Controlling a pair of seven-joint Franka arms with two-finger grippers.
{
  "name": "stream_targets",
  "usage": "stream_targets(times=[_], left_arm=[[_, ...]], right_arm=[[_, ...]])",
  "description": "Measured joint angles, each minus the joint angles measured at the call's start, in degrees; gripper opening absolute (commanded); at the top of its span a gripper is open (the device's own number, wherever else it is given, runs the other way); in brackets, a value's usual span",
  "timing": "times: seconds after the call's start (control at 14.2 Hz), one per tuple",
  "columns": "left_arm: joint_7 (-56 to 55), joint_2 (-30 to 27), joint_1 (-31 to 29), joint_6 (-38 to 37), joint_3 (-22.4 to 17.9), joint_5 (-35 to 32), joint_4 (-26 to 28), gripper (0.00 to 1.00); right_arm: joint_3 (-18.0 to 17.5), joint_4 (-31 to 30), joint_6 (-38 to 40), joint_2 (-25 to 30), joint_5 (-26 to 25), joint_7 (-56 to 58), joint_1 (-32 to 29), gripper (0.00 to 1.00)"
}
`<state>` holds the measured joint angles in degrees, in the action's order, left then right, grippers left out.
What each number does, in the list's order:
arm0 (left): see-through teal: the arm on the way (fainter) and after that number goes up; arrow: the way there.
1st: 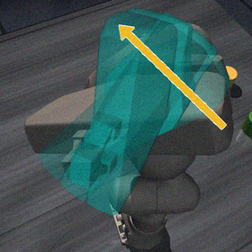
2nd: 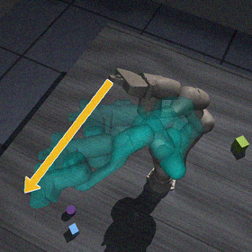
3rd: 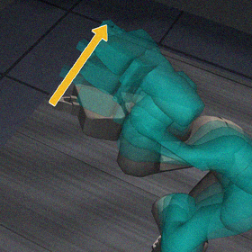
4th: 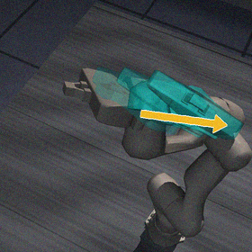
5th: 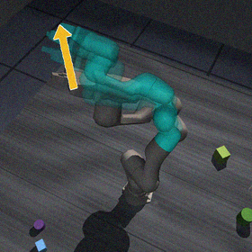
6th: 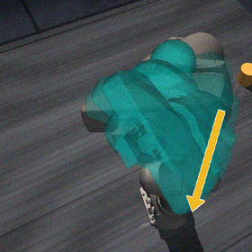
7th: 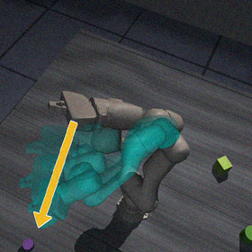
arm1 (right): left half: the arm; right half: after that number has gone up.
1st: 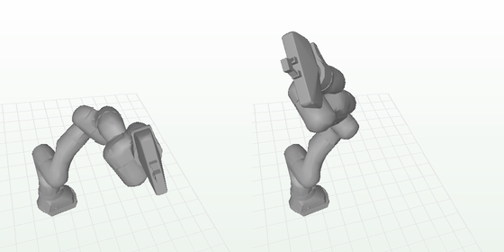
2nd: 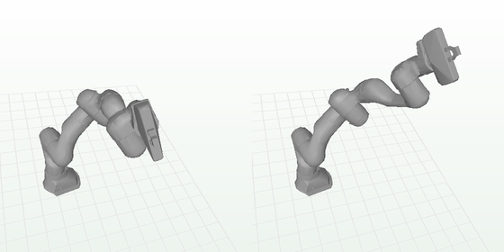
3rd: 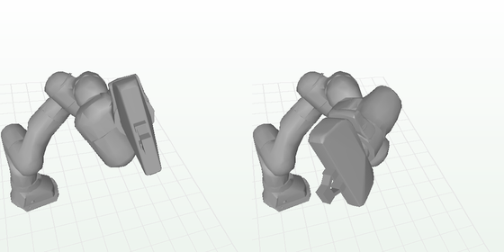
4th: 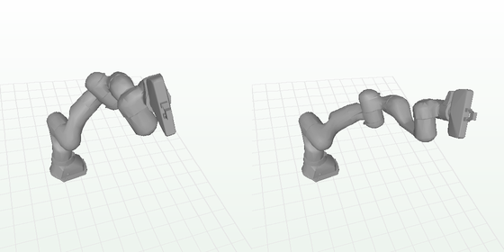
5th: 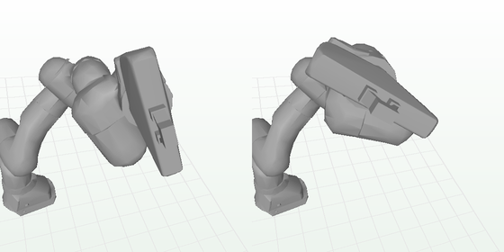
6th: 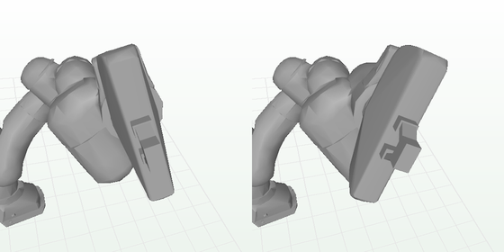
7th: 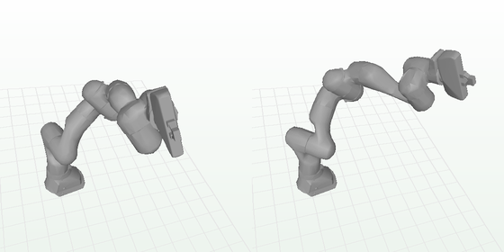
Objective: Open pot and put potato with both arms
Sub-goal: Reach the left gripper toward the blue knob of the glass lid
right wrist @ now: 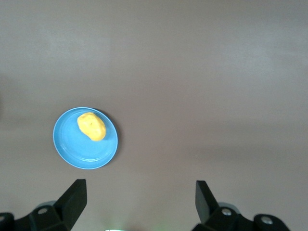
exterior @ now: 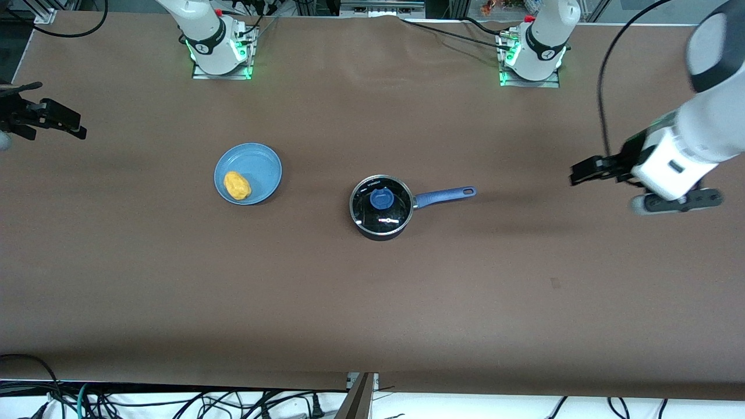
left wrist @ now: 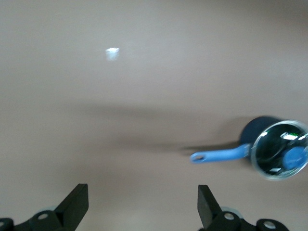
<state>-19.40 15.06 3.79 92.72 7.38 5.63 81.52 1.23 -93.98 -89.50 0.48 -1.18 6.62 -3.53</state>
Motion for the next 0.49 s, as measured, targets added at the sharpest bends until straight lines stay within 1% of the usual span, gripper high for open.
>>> stream_targets(times=[0.14, 0.28, 0.49], left_arm=[[-8.70, 3.75, 3.30, 7.19, 3.07, -0.01, 0.44, 1.00], [-16.16, 7.99, 8.54, 12.91, 3.64, -0.90, 0.81, 1.00], [-23.51, 14.35, 16.13, 20.87, 3.79, -4.18, 0.90, 1.00]], right_arm=[[-0.10, -0.01, -0.07, -0.05, -1.05, -0.02, -0.01, 1.00], [-0.23, -0.03, -0.09, -0.05, -1.17, -0.07, -0.01, 1.00], [-0.23, -0.05, 0.04, -0.05, -1.18, -0.15, -0.08, 1.00]])
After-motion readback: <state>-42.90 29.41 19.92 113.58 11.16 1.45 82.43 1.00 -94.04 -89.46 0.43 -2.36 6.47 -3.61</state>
